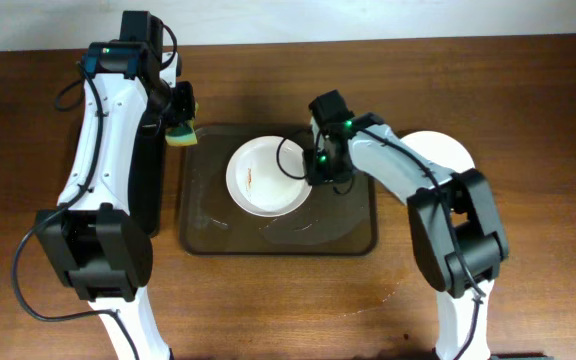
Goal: Clean dirty plates on tray and stack at the side
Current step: 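Drag the last stained plate to the tray center with the right gripper, then scrub the last plate with the sponge in the left gripper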
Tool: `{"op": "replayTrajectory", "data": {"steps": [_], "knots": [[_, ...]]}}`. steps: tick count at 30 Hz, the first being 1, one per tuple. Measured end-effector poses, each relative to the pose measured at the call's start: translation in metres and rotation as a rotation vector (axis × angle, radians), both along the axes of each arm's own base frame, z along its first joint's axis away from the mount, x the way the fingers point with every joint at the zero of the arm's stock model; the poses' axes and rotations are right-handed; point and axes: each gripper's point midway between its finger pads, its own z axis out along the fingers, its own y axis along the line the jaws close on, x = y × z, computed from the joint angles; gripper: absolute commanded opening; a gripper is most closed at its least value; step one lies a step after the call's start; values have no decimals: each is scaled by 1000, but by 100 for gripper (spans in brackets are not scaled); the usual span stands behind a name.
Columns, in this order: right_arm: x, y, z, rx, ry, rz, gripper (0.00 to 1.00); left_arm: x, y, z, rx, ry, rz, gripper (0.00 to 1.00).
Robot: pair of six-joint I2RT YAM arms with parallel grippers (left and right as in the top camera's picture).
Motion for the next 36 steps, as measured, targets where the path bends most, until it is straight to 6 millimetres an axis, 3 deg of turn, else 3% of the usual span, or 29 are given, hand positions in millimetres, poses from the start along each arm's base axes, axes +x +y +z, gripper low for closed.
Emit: {"op": "replayTrajectory", "data": {"steps": [3,9,10,11,12,17,21,25,30,34,36], "knots": [[-2,8,-1,13,2,2,27,0,0,0,0,0,0,1],[14,24,-3,67,-31,-104,27,0,0,0,0,-1,0,1],[16,27,-3,73,-34,-111,22,0,0,0,0,-1,0,1],[16,29,-3,76,-32,-119,6,0,-1,0,0,-1,-2,1],[16,29,-3,78,-26,-131,4,0,-1,0,0,-1,-2,1],[7,29,-5,88,45,-208,4,0,-12,-6,-21,15,-23,1],[4,29,-5,92,68,-236,4,-8,-53,-38,-50,102,-131,1],[3,29,-5,95,74,-245,4,-24,-90,-88,-43,223,-223,1],[3,29,-5,95,77,-249,4,-30,-94,-145,-33,292,-245,1],[3,30,-5,97,78,-252,4,-29,-91,-155,-27,235,-244,1],[2,30,-5,100,84,-247,4,-46,-88,-158,-27,277,-243,1]]}}
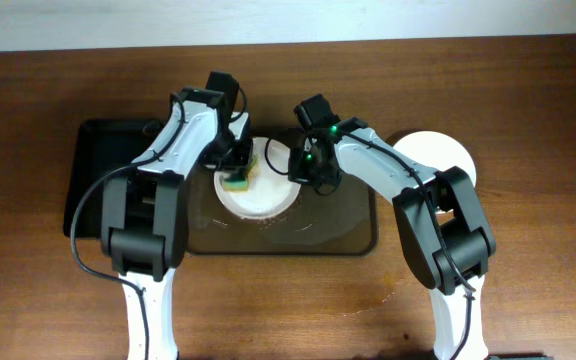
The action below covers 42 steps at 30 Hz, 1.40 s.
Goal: Clean dirty plates on tray and stack at the side
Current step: 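Scrub the last plate with the sponge in the left gripper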
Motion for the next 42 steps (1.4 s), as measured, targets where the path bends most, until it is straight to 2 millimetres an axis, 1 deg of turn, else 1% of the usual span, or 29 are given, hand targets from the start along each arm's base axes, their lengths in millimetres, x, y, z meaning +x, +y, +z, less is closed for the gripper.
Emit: {"op": "replayTrajectory", "data": {"steps": [1,3,4,6,8,10,11,12,13,14,15,16,18,20,21,22,23,24,25,26,27,29,31,32,34,36,38,41,42], "knots": [[-2,1,0,1,5,10,4,-22,2,-2,-8,70,4,1],[-5,3,0,-1,7,34,4,-46,2,-3,-51,153,-3,1],[-6,3,0,-1,6,38,4,-64,-3,-3,-111,221,-23,1],[-6,3,0,-1,5,41,4,-87,-19,-1,-244,305,-90,1],[-6,3,0,-1,5,41,4,-93,-31,-2,-337,321,-138,1],[-6,3,0,-1,5,41,4,-91,-36,-3,-389,301,-149,1],[-6,3,0,-1,5,41,4,-87,-37,-4,-404,291,-128,1],[-4,2,-1,-7,-2,38,4,-81,-39,-5,-405,278,-75,1],[-1,0,0,-10,-9,29,4,-68,-38,-4,-397,237,-35,1],[2,-2,0,-10,-13,17,4,-59,-36,-4,-391,210,4,1],[2,-3,0,-13,-15,12,4,-54,-34,-5,-386,196,21,1],[4,-3,0,-11,-18,0,4,-42,-30,-5,-368,150,47,1],[5,-2,1,-6,-17,-16,4,-11,-20,-5,-300,27,93,1],[5,-2,1,-4,-14,-27,4,24,-12,-4,-226,-128,108,1],[5,-2,1,-4,-12,-32,4,49,-5,-2,-181,-238,119,1],[5,-2,0,-4,-11,-33,4,62,-1,0,-155,-294,125,1],[5,0,1,2,-11,-34,4,70,0,1,-140,-327,130,1],[7,2,1,6,-19,-32,4,82,1,2,-104,-394,127,1],[8,3,2,9,-23,-32,4,87,1,3,-89,-420,126,1],[8,4,1,9,-23,-34,4,88,1,2,-75,-427,125,1],[9,4,1,10,-24,-34,4,86,2,2,-63,-417,125,1],[8,4,1,10,-20,-31,4,67,10,-2,-22,-326,115,1],[5,3,0,5,-10,-26,4,49,13,-4,-26,-248,72,1],[3,2,0,1,-2,-21,4,35,13,-4,-76,-186,22,1],[1,1,-1,-3,3,-16,4,20,11,-3,-180,-128,-57,1],[1,0,-1,-9,1,-7,4,10,6,-2,-250,-97,-112,1],[2,-2,-1,-16,-3,-4,4,-3,-7,-2,-346,-63,-174,1],[2,-2,-1,-16,-4,-3,4,-19,-24,-1,-477,-19,-220,1],[2,-2,-1,-16,-4,-3,4,-21,-27,-1,-499,-13,-226,1]]}}
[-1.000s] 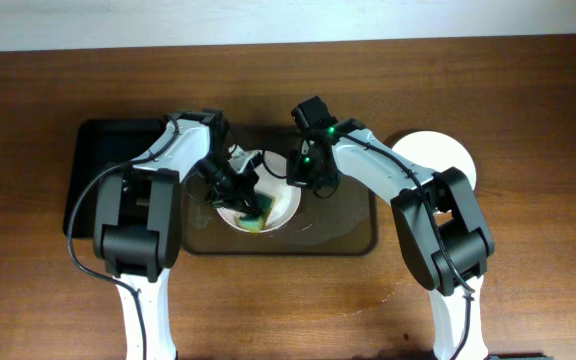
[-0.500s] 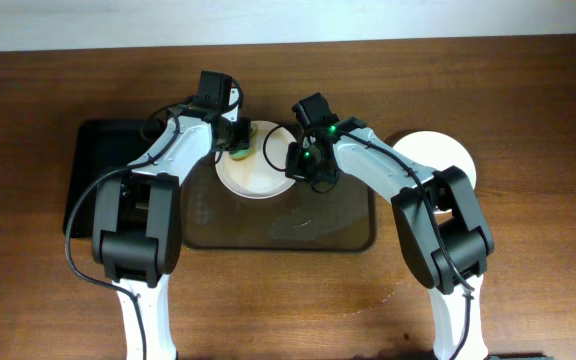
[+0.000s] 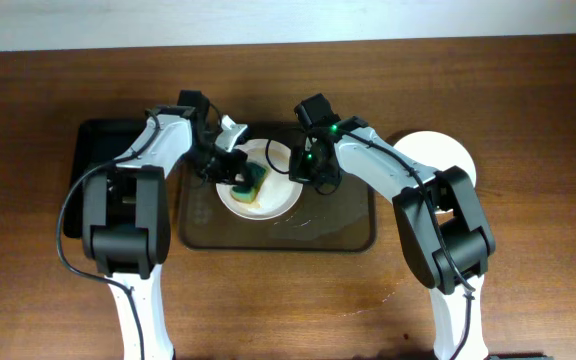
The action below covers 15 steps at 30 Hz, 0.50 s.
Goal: Clean dirty plates on tray and stack at the side
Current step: 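Scrub the last plate with the sponge in the left gripper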
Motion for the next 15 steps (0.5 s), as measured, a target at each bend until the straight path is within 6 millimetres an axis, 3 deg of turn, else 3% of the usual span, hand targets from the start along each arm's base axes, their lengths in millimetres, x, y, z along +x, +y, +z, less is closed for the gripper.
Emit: {"op": "replayTrajectory", "data": {"steps": [8,10,12,15], "knots": [[0,0,0,0,0,0,4,2,-3,0,-56,2,15,1],[0,0,0,0,-2,0,4,9,-1,-2,-35,32,100,1],[2,4,1,15,-11,0,4,28,7,-2,51,41,246,1],[2,6,2,21,-13,1,4,35,13,-2,191,31,345,1]]}}
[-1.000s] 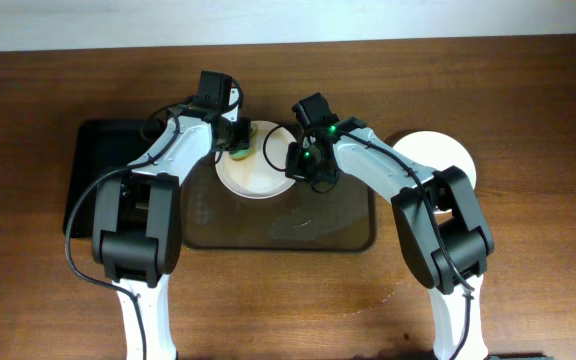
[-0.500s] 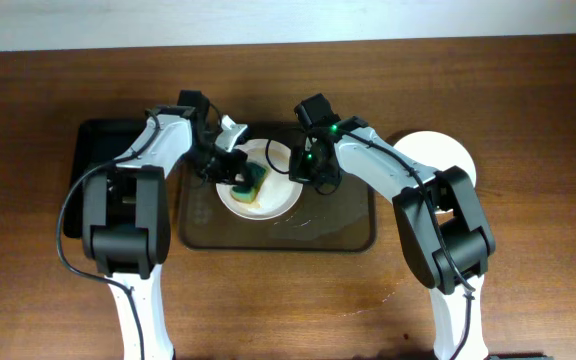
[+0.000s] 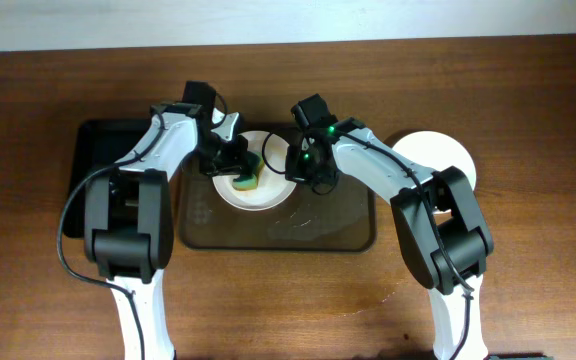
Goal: Clean dirty plates on tray and stack at the side
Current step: 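Scrub the last plate with the sponge in the left gripper, then lift the last plate with the right gripper and stack it on the pile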
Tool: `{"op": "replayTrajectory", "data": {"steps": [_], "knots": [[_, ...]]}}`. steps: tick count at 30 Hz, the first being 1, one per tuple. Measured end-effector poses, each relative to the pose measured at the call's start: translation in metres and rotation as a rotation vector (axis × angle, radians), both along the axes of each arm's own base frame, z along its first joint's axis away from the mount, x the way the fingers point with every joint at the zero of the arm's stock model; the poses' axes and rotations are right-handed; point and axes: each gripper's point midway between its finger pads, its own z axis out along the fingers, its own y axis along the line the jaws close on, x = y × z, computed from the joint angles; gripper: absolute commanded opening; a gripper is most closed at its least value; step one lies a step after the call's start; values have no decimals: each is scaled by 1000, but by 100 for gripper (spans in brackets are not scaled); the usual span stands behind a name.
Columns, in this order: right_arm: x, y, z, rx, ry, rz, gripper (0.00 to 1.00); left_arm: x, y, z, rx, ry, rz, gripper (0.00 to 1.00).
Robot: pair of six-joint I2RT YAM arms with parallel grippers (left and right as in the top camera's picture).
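A white plate [image 3: 258,195] lies on the dark tray [image 3: 348,235], toward its back left. My left gripper [image 3: 240,168] is shut on a yellow-green sponge [image 3: 247,174], which presses on the plate's middle. My right gripper [image 3: 296,165] is shut on the plate's right rim. A second white plate [image 3: 443,158] rests on the table to the right of the tray, partly hidden by my right arm.
A black bin [image 3: 93,165] stands on the table left of the tray, behind my left arm. Wet streaks show on the tray's front half [image 3: 308,225]. A pale stain marks the wood near the front right [image 3: 393,285].
The sponge in my left gripper has shifted a little toward the plate's back left. The plate and my right gripper have also edged slightly left.
At first my left gripper held the sponge over the black bin's edge while my right gripper held the plate's rim on the tray. Then the sponge was down on the plate's left part. Later it sat at the plate's middle, now slightly farther back.
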Motion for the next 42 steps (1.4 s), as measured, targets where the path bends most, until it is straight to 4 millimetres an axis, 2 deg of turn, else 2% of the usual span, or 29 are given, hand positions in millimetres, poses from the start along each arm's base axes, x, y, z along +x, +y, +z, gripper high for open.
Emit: {"op": "replayTrajectory", "data": {"steps": [5,10,14,17,19,21,22,24,25,26,27,28,31,33,37,42], "knots": [[0,0,0,0,0,0,4,12,13,2,278,-81,29,1],[0,2,0,9,1,3,4,19,42,8,489,-70,49,1],[-3,6,0,11,6,11,4,15,45,11,504,-14,36,1],[-5,5,-1,7,14,11,4,12,37,19,390,57,-25,1],[-6,4,-1,7,17,18,4,18,29,50,316,52,-56,1],[-11,5,-1,16,24,71,4,31,23,94,272,-10,-59,1],[-14,4,-1,11,30,90,4,37,23,111,257,-46,-52,1],[-28,-3,3,-18,60,136,4,45,36,125,241,-76,-18,1],[-33,-10,8,-46,69,142,4,47,43,126,242,-76,-5,1],[-38,-17,16,-76,71,144,4,49,51,126,243,-73,13,1],[-37,-24,34,-106,32,145,4,50,59,126,243,-71,29,1],[-35,-37,64,-152,-36,134,4,51,65,126,244,-70,41,1],[-37,-65,119,-251,-163,91,4,50,62,125,244,-71,36,1],[-39,-85,143,-357,-233,64,4,50,61,123,244,-69,32,1],[-44,-91,156,-601,-345,63,4,45,61,108,248,-32,27,1],[-52,-82,192,-870,-572,32,4,40,62,95,251,-5,24,1]]}}
